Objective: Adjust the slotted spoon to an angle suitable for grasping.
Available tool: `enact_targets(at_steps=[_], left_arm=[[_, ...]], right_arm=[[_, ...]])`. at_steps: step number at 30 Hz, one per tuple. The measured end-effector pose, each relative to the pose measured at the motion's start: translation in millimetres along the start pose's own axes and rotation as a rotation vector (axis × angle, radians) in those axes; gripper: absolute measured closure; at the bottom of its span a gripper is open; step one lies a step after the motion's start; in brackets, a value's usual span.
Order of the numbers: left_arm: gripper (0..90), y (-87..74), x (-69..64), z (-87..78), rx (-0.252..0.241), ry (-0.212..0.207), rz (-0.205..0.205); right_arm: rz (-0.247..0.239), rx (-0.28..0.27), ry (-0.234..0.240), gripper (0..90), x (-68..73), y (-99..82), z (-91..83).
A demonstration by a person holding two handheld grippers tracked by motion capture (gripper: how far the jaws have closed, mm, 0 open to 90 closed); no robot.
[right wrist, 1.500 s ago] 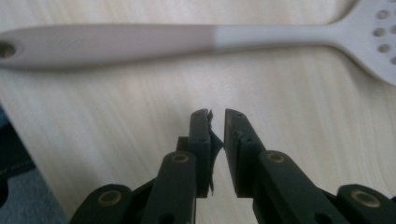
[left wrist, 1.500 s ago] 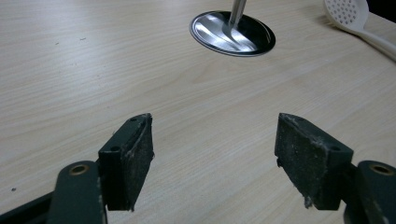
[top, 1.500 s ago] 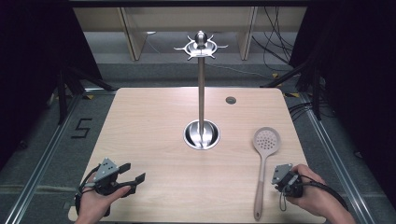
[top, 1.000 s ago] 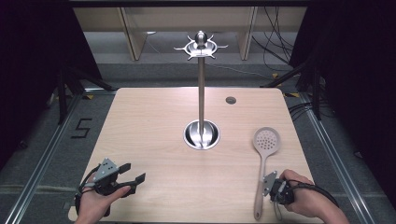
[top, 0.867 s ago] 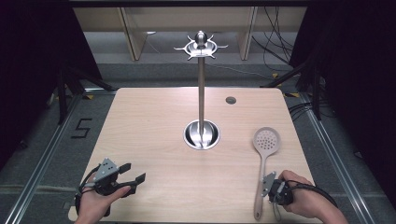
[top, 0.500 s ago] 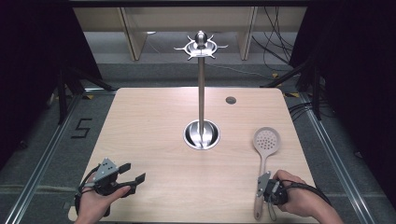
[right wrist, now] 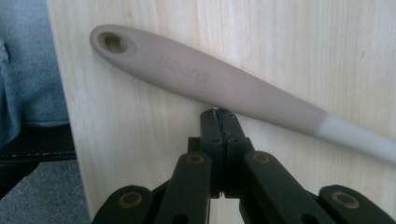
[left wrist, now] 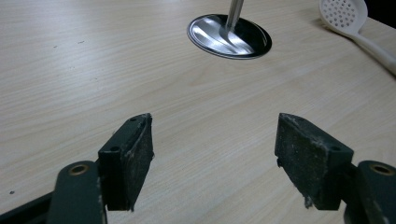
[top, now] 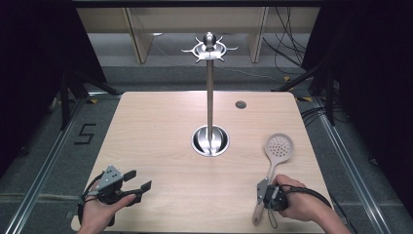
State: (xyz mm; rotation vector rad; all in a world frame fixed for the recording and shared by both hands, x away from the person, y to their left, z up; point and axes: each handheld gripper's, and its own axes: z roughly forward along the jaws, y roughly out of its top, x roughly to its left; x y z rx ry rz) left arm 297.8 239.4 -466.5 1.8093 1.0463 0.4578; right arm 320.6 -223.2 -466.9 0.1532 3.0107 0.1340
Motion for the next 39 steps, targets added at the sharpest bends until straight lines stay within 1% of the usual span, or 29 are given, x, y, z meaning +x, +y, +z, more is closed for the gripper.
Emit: enact_targets(at_steps=[2, 4, 6, 7, 9, 10, 11, 12, 13, 14, 15, 16, 18, 19, 21, 22, 23, 24, 26, 27, 28, 29, 30, 31, 33, 34, 36, 37, 39], left_arm=[[27.6, 0.3, 0.8, -0.5, -0.001, -0.003, 0.014], [27.6, 0.5, 1.4, -0.4, -0.001, -0.004, 0.024], [27.6, 0.2, 0.1, -0.5, 0.001, -0.001, 0.006], [27.6, 0.4, 0.9, -0.3, -0.001, -0.001, 0.015], [27.6, 0.4, 0.6, -0.3, -0.001, 0.000, 0.010], [27.6, 0.4, 1.0, -0.2, -0.001, -0.003, 0.014], [27.6, 0.2, 0.4, -0.6, -0.001, 0.001, 0.007], [27.6, 0.8, 2.2, -0.6, -0.002, -0.004, 0.033], [27.6, 0.9, 2.4, -0.7, -0.002, -0.004, 0.035], [27.6, 0.7, 1.8, -0.7, -0.002, -0.002, 0.025], [27.6, 0.6, 1.5, -0.8, -0.001, -0.001, 0.020], [27.6, 0.7, 1.8, -0.5, -0.002, -0.004, 0.026], [27.6, 0.7, 1.8, -0.5, -0.002, -0.005, 0.027], [27.6, 0.7, 1.6, -0.7, -0.002, -0.003, 0.023], [27.6, 0.7, 1.8, -0.8, -0.003, -0.001, 0.024], [27.6, 0.7, 1.8, -0.8, -0.004, -0.001, 0.023], [27.6, 0.9, 2.2, -0.8, -0.005, 0.000, 0.031], [27.6, 0.6, 1.8, -0.8, -0.004, -0.002, 0.022], [27.6, 0.7, 1.8, -0.8, -0.003, -0.002, 0.023], [27.6, 0.7, 1.8, -0.7, -0.002, -0.002, 0.023], [27.6, 0.8, 1.9, -0.6, -0.003, -0.004, 0.026], [27.6, 0.6, 1.4, -0.5, -0.003, -0.003, 0.017], [27.6, 0.7, 2.0, -0.3, -0.002, -0.006, 0.025], [27.6, 0.5, 1.8, -0.3, -0.002, -0.005, 0.021], [27.6, 0.5, 1.9, -0.4, -0.004, -0.005, 0.021], [27.5, 0.3, 1.9, -0.5, -0.004, -0.004, 0.018], [27.5, -0.1, 1.4, -0.7, -0.001, -0.001, 0.007], [27.5, -0.1, 1.6, -0.5, -0.002, -0.002, 0.007], [27.5, 0.4, 2.2, 0.2, -0.001, -0.003, 0.023]], right_arm=[[-0.014, -0.003, 0.003, 90.0, -3.8, 8.8, 0.1], [-0.022, -0.008, -0.001, 90.0, -5.6, 11.2, 0.5], [-0.023, -0.011, -0.005, 90.0, -8.1, 16.4, 0.9], [-0.046, -0.020, -0.001, 90.0, -12.4, 21.4, 2.1], [-0.032, -0.018, -0.004, 90.0, -12.7, 23.0, 2.0], [-0.051, -0.025, -0.005, 90.0, -15.7, 26.1, 2.9], [-0.037, -0.021, -0.002, 90.0, -16.6, 28.3, 2.9], [-0.035, -0.027, -0.010, 90.0, -18.1, 30.5, 3.2], [-0.025, -0.028, -0.006, 90.0, -19.6, 32.5, 3.2], [-0.040, -0.029, -0.015, 90.0, -22.0, 35.0, 3.1], [-0.041, -0.033, -0.023, 90.0, -23.5, 37.1, 3.3], [-0.039, -0.041, -0.024, 90.0, -27.2, 42.0, 4.2], [-0.042, -0.042, -0.027, 90.0, -28.6, 43.6, 4.2], [-0.043, -0.051, -0.013, 90.0, -31.1, 45.4, 4.8], [-0.084, -0.045, -0.047, 90.0, -37.6, 48.4, 4.2], [-0.063, -0.039, -0.050, 90.0, -38.9, 50.3, 4.2], [-0.077, -0.048, -0.050, 90.0, -40.9, 51.8, 4.4], [-0.054, -0.054, -0.055, 90.0, -42.6, 55.2, 4.4], [-0.047, -0.054, -0.060, 90.0, -43.4, 56.8, 4.2], [-0.074, -0.070, -0.064, 90.0, -47.2, 58.9, 5.1], [-0.039, -0.058, -0.063, 90.0, -46.2, 59.4, 4.4], [-0.036, -0.050, -0.055, 90.0, -48.2, 61.2, 4.3], [-0.024, -0.063, -0.070, 90.0, -50.8, 63.3, 5.1], [-0.033, -0.066, -0.084, 90.0, -51.8, 65.0, 5.4], [-0.023, -0.062, -0.084, 90.0, -51.9, 65.8, 5.4], [-0.080, -0.096, -0.095, 90.0, -57.4, 66.6, 6.1], [-0.076, -0.106, -0.098, 89.4, -58.5, 65.9, 4.3], [-0.056, -0.104, -0.107, 88.0, -59.3, 64.1, 1.6], [-0.042, -0.109, -0.097, 83.0, -63.0, 59.6, -3.2]])
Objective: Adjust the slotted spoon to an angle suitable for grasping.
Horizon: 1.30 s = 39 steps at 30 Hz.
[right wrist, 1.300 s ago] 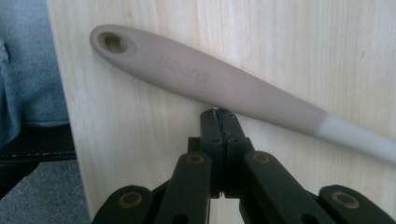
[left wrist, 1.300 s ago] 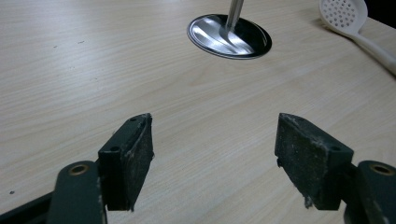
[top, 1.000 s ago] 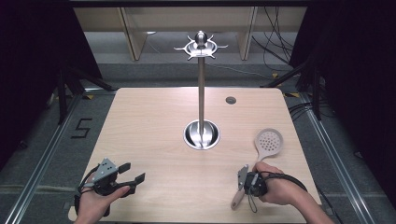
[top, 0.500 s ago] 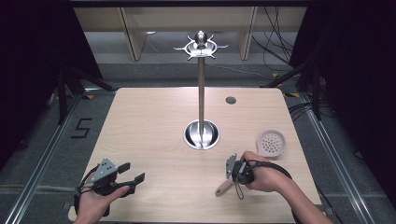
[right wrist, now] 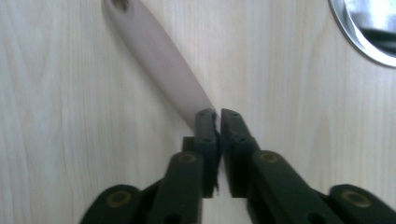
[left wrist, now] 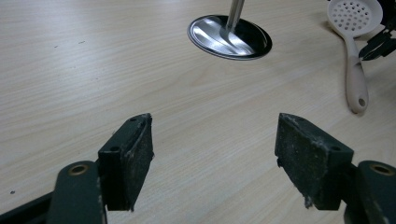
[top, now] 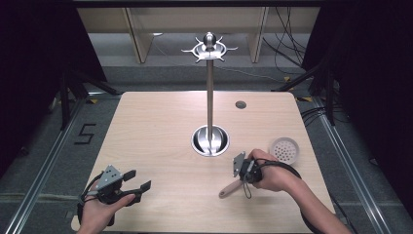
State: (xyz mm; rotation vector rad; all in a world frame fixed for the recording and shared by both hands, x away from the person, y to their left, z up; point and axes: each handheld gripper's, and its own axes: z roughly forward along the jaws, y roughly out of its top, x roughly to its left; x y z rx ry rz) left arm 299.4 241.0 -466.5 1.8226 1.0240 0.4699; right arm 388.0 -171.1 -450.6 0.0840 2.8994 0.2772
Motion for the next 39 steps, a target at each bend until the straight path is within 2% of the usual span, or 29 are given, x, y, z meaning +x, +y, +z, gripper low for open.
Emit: enact_targets(at_steps=[1, 2, 4, 5, 7, 8, 9, 11, 12, 13, 14, 15, 16, 17, 18, 19, 20, 21, 22, 23, 24, 26, 28, 32, 33, 34, 35, 38, 39], left_arm=[[27.5, -0.2, -1.8, 0.5, -0.001, 0.003, -0.022], [27.5, -0.2, -1.8, 0.5, -0.001, 0.003, -0.022], [27.5, 0.2, -1.0, 0.8, 0.000, 0.002, -0.006], [27.5, 0.5, -0.1, 0.8, 0.001, 0.001, 0.008], [27.5, 0.3, -0.3, 0.9, 0.001, 0.000, -0.002], [27.5, -0.2, -1.6, 0.7, 0.002, 0.002, -0.025], [27.5, 0.3, 0.4, 0.8, 0.001, -0.003, 0.006], [27.5, -0.1, -0.2, 0.8, 0.002, -0.002, -0.005], [27.5, -0.5, -1.5, 0.7, 0.002, 0.002, -0.025], [27.5, 0.1, 0.3, 0.5, 0.002, -0.003, 0.002], [27.5, -0.2, -0.1, 0.2, 0.003, -0.002, -0.006], [27.5, -0.5, -0.3, 0.2, 0.002, -0.002, -0.011], [27.5, 0.2, 1.1, 0.0, 0.002, 0.002, 0.015], [27.5, 0.3, 1.2, 0.2, 0.002, 0.000, 0.016], [27.5, -0.4, -0.5, 0.3, 0.005, -0.002, -0.014], [27.5, -0.6, -1.2, 0.6, 0.003, 0.001, -0.022], [27.5, -0.5, -1.5, 0.8, 0.003, 0.002, -0.024], [27.5, 0.1, 0.3, 0.9, 0.002, -0.004, 0.005], [27.5, 0.3, 0.6, 1.0, 0.001, -0.003, 0.013], [27.5, 0.5, 1.0, 1.2, 0.000, -0.002, 0.021], [27.5, -0.4, -0.9, 0.9, 0.003, -0.001, -0.013], [27.5, -0.4, -0.5, 1.0, 0.003, -0.001, -0.010], [27.5, -0.4, -0.3, 0.7, 0.004, -0.002, -0.010], [27.5, -0.3, -0.1, 0.7, 0.003, -0.002, -0.009], [27.5, -0.5, -0.9, 0.6, 0.004, 0.001, -0.019], [27.5, -0.2, -0.3, 0.4, 0.004, -0.003, -0.007], [27.5, -0.2, -0.2, 0.2, 0.004, -0.002, -0.005], [27.5, -0.3, -0.1, 0.2, 0.005, -0.002, -0.003], [27.5, -0.2, 0.0, 0.2, 0.005, -0.003, -0.002]], right_arm=[[-0.021, 0.026, -0.016, 76.6, -5.2, -5.1, -4.6], [-0.021, 0.026, -0.016, 76.6, -5.2, -5.1, -4.6], [-0.064, 0.055, -0.015, 68.4, -10.5, -9.5, -8.1], [-0.079, 0.062, 0.008, 63.9, -11.1, -11.6, -7.1], [-0.096, 0.060, 0.024, 61.8, -11.3, -12.1, -5.8], [-0.093, 0.069, 0.035, 58.9, -9.8, -12.1, -4.0], [-0.132, 0.087, 0.031, 57.8, -11.5, -12.0, -3.2], [-0.187, 0.089, 0.037, 55.6, -12.0, -10.7, 0.9], [-0.229, 0.085, 0.039, 55.1, -14.2, -10.1, 2.9], [-0.223, 0.089, 0.043, 54.8, -13.9, -10.1, 3.8], [-0.199, 0.094, 0.038, 54.5, -13.6, -10.9, 4.4], [-0.167, 0.136, 0.045, 54.1, -12.8, -12.7, 3.3], [-0.152, 0.122, 0.057, 53.9, -13.5, -14.1, 4.6], [-0.141, 0.138, 0.044, 53.7, -13.6, -15.1, 4.0], [-0.156, 0.142, 0.038, 53.4, -16.5, -16.7, 4.4], [-0.138, 0.150, 0.042, 53.4, -16.2, -17.5, 4.8], [-0.140, 0.151, 0.036, 53.6, -16.8, -18.6, 5.4], [-0.152, 0.145, 0.046, 53.8, -19.0, -19.4, 6.4], [-0.194, 0.122, 0.033, 53.8, -21.1, -18.8, 8.0], [-0.190, 0.135, 0.034, 53.8, -20.7, -18.8, 8.5], [-0.154, 0.157, 0.053, 53.8, -18.6, -19.5, 9.0], [-0.173, 0.169, 0.049, 53.7, -18.8, -18.6, 10.5], [-0.189, 0.153, 0.051, 53.5, -19.2, -17.2, 13.2], [-0.183, 0.174, 0.070, 55.0, -19.2, -14.6, 18.5], [-0.196, 0.172, 0.069, 56.1, -19.2, -14.3, 20.0], [-0.201, 0.176, 0.067, 58.0, -19.2, -13.5, 20.8], [-0.190, 0.178, 0.078, 59.8, -18.8, -13.4, 22.2], [-0.199, 0.184, 0.087, 67.9, -21.5, -11.4, 22.8], [-0.295, 0.196, 0.065, 68.3, -25.8, -10.9, 23.4]])
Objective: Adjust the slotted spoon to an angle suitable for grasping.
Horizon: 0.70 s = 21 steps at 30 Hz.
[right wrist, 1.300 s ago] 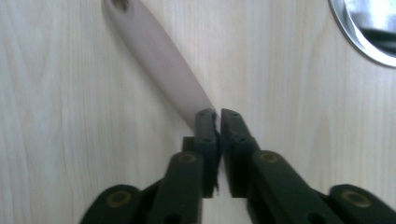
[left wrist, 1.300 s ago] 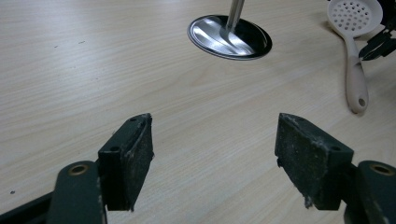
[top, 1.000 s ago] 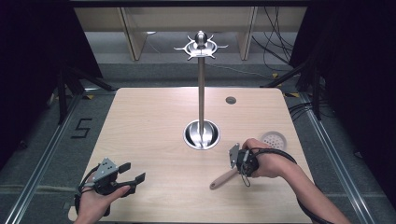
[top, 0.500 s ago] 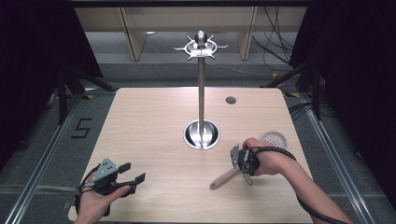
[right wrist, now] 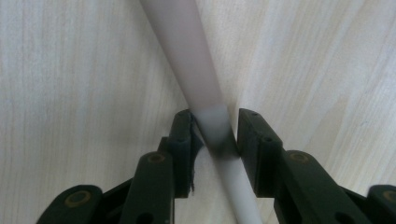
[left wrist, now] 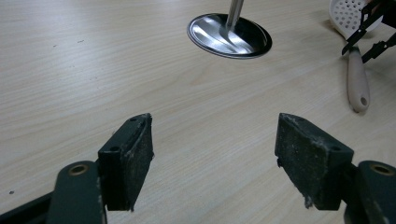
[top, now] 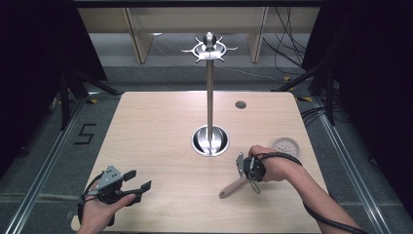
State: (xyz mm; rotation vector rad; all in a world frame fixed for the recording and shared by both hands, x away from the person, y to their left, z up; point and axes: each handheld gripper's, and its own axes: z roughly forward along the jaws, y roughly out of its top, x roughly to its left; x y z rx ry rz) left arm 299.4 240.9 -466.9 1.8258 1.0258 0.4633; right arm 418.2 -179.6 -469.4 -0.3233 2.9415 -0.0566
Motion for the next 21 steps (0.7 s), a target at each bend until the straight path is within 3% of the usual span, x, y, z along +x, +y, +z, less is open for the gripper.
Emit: enact_targets(at_steps=[2, 4, 6, 7, 8, 9, 11, 12, 13, 14, 15, 16, 17, 18, 19, 20, 21], left_arm=[[27.5, 0.9, 1.7, 0.0, -0.001, 0.001, 0.033], [27.5, -0.3, -1.7, 0.0, -0.002, 0.005, -0.020], [27.5, -0.1, -0.9, 0.2, -0.004, 0.003, -0.008], [27.5, -0.1, -0.9, 0.2, -0.003, 0.003, -0.008], [27.5, 0.4, 0.0, 0.0, -0.001, 0.004, 0.009], [27.5, 0.4, 0.1, 0.0, -0.001, 0.003, 0.011], [27.5, -0.3, -1.3, 0.2, -0.004, 0.004, -0.015], [27.5, -0.4, -1.6, 0.0, -0.002, 0.007, -0.019], [27.5, 0.8, 1.7, -0.1, -0.001, 0.001, 0.032], [27.5, 0.4, 1.0, 0.4, -0.003, -0.003, 0.018], [27.5, 0.3, 0.6, 0.3, -0.001, -0.002, 0.012], [27.5, 0.0, -1.2, 0.4, -0.002, 0.006, -0.009], [27.5, 0.5, 0.3, 0.4, -0.001, 0.003, 0.013], [27.5, 0.3, -0.1, 0.4, -0.001, 0.004, 0.007], [27.5, -0.2, -0.9, 0.5, 0.000, 0.001, -0.011], [27.5, -0.2, -0.6, 0.5, 0.001, 0.002, -0.008], [27.5, -0.3, -1.2, 0.6, 0.000, 0.003, -0.019]], right_arm=[[0.004, 0.000, 0.015, 69.2, 0.9, 1.4, 0.7], [-0.019, 0.019, 0.009, 70.4, 1.9, 3.3, -0.1], [-0.022, 0.008, -0.002, 72.7, 3.7, 4.7, -0.3], [-0.045, -0.001, -0.010, 74.5, 3.0, 4.8, 0.0], [-0.017, -0.015, -0.012, 76.8, 5.3, 5.8, -0.3], [-0.041, -0.004, -0.042, 76.9, 4.1, 7.0, -2.9], [0.026, -0.018, -0.031, 77.0, 6.1, 6.6, -6.6], [0.014, -0.022, -0.038, 77.0, 6.0, 5.6, -8.2], [0.002, -0.030, -0.060, 77.0, 6.4, 4.9, -10.3], [-0.018, -0.039, -0.071, 77.0, 5.2, 4.3, -12.1], [0.062, -0.044, -0.063, 77.1, 9.8, 2.6, -14.5], [0.087, -0.068, -0.072, 77.1, 10.8, 0.6, -17.0], [0.068, -0.113, -0.100, 77.1, 8.3, -1.3, -19.4], [0.085, -0.117, -0.113, 77.1, 8.7, -4.1, -23.8], [0.149, -0.130, -0.120, 77.1, 12.1, -6.3, -27.4], [0.094, -0.169, -0.151, 77.1, 7.9, -8.5, -30.4], [0.130, -0.213, -0.155, 77.1, 9.7, -10.4, -33.9]])
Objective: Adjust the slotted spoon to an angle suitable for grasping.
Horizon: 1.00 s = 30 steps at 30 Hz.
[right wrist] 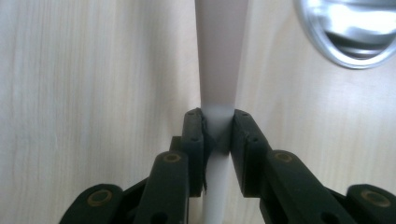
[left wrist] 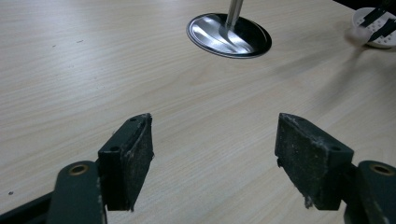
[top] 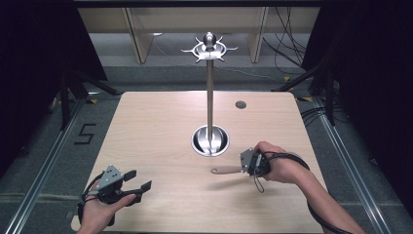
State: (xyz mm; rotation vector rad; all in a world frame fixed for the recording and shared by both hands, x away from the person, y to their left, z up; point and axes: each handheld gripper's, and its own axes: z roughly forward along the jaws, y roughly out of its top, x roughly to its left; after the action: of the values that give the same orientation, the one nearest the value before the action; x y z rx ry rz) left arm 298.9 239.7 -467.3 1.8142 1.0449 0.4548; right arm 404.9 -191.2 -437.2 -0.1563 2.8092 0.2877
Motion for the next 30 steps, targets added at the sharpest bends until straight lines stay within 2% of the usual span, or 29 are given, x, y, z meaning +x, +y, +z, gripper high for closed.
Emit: enact_targets(at_steps=[1, 2, 3, 4, 5, 6, 7, 8, 9, 10, 11, 12, 13, 14, 17, 18, 20, 22, 23, 24, 25, 26, 27, 28, 29, 30], left_arm=[[27.5, 1.4, 3.6, 0.2, -0.001, -0.001, 0.056], [27.5, 0.8, 2.2, 0.3, -0.002, -0.002, 0.032], [27.5, 0.2, 0.3, 0.0, -0.001, 0.001, 0.004], [27.5, 0.3, 0.3, -0.2, -0.002, -0.001, 0.007], [27.5, 0.6, 1.4, -0.2, -0.002, -0.003, 0.023], [27.5, 0.1, 0.3, 0.0, -0.003, 0.000, 0.001], [27.5, 1.2, 2.9, 0.0, -0.004, 0.001, 0.043], [27.5, 1.0, 2.6, 0.1, -0.003, 0.002, 0.035], [27.5, 1.0, 3.0, 0.2, -0.002, 0.002, 0.042], [27.5, 0.9, 2.7, 0.2, -0.002, 0.002, 0.039], [27.5, 0.9, 2.7, 0.2, -0.001, 0.002, 0.039], [27.5, 0.9, 2.7, 0.2, -0.002, 0.002, 0.040], [27.5, 1.0, 2.8, 0.2, -0.002, 0.002, 0.041], [27.5, 0.3, 1.3, 0.3, -0.001, 0.000, 0.014], [27.5, 0.6, 2.1, 0.3, -0.001, 0.002, 0.028], [27.5, 0.2, 1.3, 0.3, 0.000, 0.001, 0.013], [27.5, 0.8, 2.6, 0.0, 0.001, 0.004, 0.037], [27.5, 1.0, 3.1, -0.1, 0.001, 0.004, 0.044], [27.5, 0.9, 2.7, 0.1, -0.002, 0.003, 0.038], [27.5, 0.8, 2.4, 0.1, -0.003, 0.004, 0.033], [27.5, 0.8, 2.5, -0.3, 0.000, 0.005, 0.033], [27.5, 0.4, 1.4, -0.1, -0.002, 0.007, 0.014], [27.5, 1.0, 3.1, 0.2, -0.004, 0.003, 0.036], [27.5, 0.5, 1.7, 0.4, -0.003, 0.005, 0.012], [27.5, 0.2, 0.7, 0.3, -0.001, 0.007, -0.007], [27.5, 0.5, 1.4, 0.7, 0.000, 0.002, 0.002]], right_arm=[[0.061, -0.003, 0.001, 77.1, 2.9, -1.4, -3.7], [0.063, -0.008, -0.020, 77.1, 1.7, -3.0, -8.1], [0.087, -0.031, -0.027, 77.1, 2.4, -4.2, -11.8], [0.110, -0.059, -0.029, 77.1, 3.1, -5.0, -14.7], [0.164, -0.066, -0.036, 77.1, 5.7, -6.7, -19.1], [0.185, -0.088, -0.057, 77.1, 6.4, -8.2, -22.0], [0.151, -0.137, -0.074, 77.2, 3.1, -10.0, -23.7], [0.210, -0.152, -0.086, 77.2, 5.5, -11.9, -27.3], [0.207, -0.185, -0.095, 77.1, 4.5, -14.0, -29.4], [0.253, -0.198, -0.113, 77.2, 6.1, -16.1, -32.1], [0.251, -0.217, -0.121, 77.1, 5.2, -18.1, -33.9], [0.301, -0.237, -0.142, 77.2, 7.2, -19.8, -35.4], [0.284, -0.251, -0.156, 77.2, 5.2, -21.8, -36.9], [0.309, -0.270, -0.153, 77.2, 6.6, -22.6, -38.2], [0.327, -0.299, -0.175, 77.2, 6.2, -26.0, -42.0], [0.332, -0.305, -0.179, 77.2, 6.4, -26.5, -42.7], [0.331, -0.312, -0.185, 77.2, 6.6, -27.1, -43.9], [0.340, -0.322, -0.184, 77.2, 7.6, -27.1, -44.4], [0.349, -0.323, -0.191, 77.2, 8.0, -27.5, -45.1], [0.367, -0.336, -0.175, 77.2, 9.6, -26.7, -45.1], [0.369, -0.338, -0.190, 77.2, 9.5, -26.9, -45.2], [0.354, -0.337, -0.198, 77.2, 8.3, -27.7, -45.7], [0.368, -0.348, -0.196, 77.2, 9.6, -27.3, -45.8], [0.375, -0.351, -0.175, 77.2, 10.2, -27.3, -47.6], [0.379, -0.360, -0.194, 77.2, 10.6, -27.4, -48.2], [0.379, -0.366, -0.191, 77.2, 11.1, -27.5, -49.2]])
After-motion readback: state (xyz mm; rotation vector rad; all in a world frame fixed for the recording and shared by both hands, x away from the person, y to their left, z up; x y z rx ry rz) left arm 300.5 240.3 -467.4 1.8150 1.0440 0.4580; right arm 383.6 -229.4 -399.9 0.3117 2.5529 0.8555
